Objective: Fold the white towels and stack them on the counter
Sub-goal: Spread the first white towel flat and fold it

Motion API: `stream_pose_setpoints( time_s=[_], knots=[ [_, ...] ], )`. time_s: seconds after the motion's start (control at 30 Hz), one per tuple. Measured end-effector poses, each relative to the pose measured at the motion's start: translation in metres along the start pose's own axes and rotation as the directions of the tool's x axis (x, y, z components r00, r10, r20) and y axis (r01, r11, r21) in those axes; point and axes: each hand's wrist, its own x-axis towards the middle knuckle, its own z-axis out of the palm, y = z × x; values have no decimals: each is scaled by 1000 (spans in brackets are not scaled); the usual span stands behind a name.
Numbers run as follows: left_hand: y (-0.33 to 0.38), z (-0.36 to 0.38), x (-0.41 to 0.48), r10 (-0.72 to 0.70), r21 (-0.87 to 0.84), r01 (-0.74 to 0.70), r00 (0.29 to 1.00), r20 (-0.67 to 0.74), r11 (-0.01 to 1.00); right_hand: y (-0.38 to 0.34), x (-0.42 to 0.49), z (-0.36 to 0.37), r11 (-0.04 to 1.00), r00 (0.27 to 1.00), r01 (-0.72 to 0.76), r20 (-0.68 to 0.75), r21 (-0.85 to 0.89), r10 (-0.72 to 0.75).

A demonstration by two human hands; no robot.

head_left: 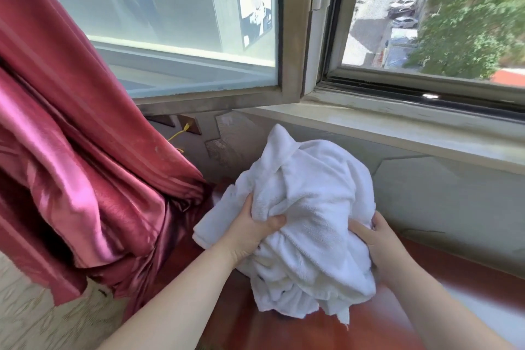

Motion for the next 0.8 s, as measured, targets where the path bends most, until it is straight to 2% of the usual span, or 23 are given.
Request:
stream_pose_setpoints(
  time_s=[0.2, 0.47, 0.6, 0.67, 0.73, 0.8],
  knots=[
    [-3, 97, -8, 0, -39, 3, 998, 64, 999, -1, -36, -99, 999, 999, -2, -48, -41, 0],
    [-32, 203, -5, -74, 86, 59, 980, 187, 995, 45, -81, -192, 990, 956, -105, -283, -90, 75],
    [-58, 239, -2, -191, 259, 145, 968, 163, 955, 64, -90, -222, 980, 929, -187, -335, -65, 155],
    [-67, 239, -1, -217, 360, 150, 964, 153, 921, 72, -92, -224, 957, 922, -272, -312, -97, 230],
    [-79, 232, -1, -205, 533, 109, 971, 124, 839, 76, -92, -219, 940, 920, -326, -265, -103, 290],
    [-89, 222, 1, -147, 685, 51, 986, 83, 727, 74, -89, -212, 932, 901, -363, -261, -19, 346]
  ],
)
